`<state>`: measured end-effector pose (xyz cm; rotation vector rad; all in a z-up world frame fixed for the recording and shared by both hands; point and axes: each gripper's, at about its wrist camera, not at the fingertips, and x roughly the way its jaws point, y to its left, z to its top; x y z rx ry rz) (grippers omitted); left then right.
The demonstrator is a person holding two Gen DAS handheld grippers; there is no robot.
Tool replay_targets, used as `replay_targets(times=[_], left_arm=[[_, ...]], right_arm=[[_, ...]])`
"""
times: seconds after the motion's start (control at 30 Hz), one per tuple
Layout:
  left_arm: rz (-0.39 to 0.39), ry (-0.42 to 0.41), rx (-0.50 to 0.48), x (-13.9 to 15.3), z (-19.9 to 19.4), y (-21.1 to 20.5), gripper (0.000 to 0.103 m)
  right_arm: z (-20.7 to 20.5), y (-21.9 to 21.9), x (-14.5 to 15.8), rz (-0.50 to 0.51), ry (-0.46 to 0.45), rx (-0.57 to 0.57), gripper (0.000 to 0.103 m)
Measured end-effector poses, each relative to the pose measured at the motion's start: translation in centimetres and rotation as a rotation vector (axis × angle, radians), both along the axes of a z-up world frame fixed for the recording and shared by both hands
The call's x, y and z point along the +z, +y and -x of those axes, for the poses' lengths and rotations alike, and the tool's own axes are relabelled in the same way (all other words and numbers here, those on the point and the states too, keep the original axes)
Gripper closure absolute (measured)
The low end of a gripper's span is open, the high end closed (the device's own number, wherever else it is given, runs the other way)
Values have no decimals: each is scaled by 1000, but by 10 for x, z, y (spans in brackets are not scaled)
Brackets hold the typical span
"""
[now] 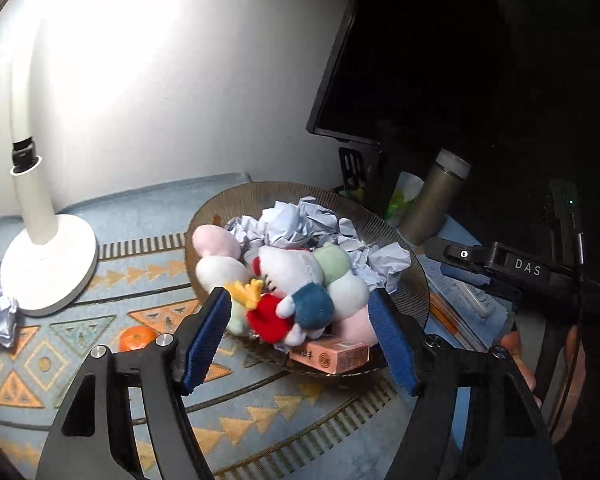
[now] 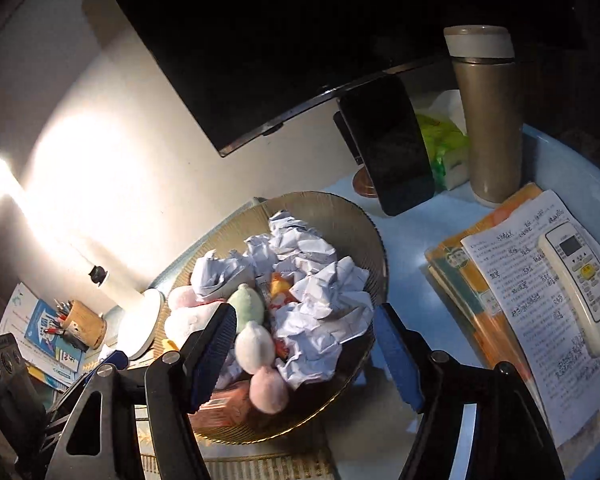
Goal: Organize objects
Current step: 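Carry the pink box and paper ball to the bowl and open both grippers, then move both tools back toward the mandarin and the last paper ball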
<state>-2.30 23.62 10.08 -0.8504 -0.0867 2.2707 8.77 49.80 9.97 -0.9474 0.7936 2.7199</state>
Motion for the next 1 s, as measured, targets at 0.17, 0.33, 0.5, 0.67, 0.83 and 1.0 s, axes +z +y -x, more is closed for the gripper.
replay_targets(times=[0.17, 0.33, 0.5, 0.67, 0.83, 1.0], left_arm=[[-47, 32, 158, 17, -17, -83, 33], [-31, 53, 351, 16, -29, -165, 33], [-10, -21, 501, -20, -25, -224, 33], [40, -60, 574, -60, -20, -248, 33], [92, -79, 595, -79, -14, -244, 33], [136, -67, 594, -79, -15, -237, 33]], right_arm=[[-8, -57, 31, -69, 65, 116, 34], [-9, -130, 47, -115, 114, 272, 34], [6, -203, 12, -150, 46, 391, 34], [29, -250, -49, -240, -42, 445, 34], [43, -253, -83, -246, -74, 428, 34], [50, -247, -90, -267, -101, 364, 34]])
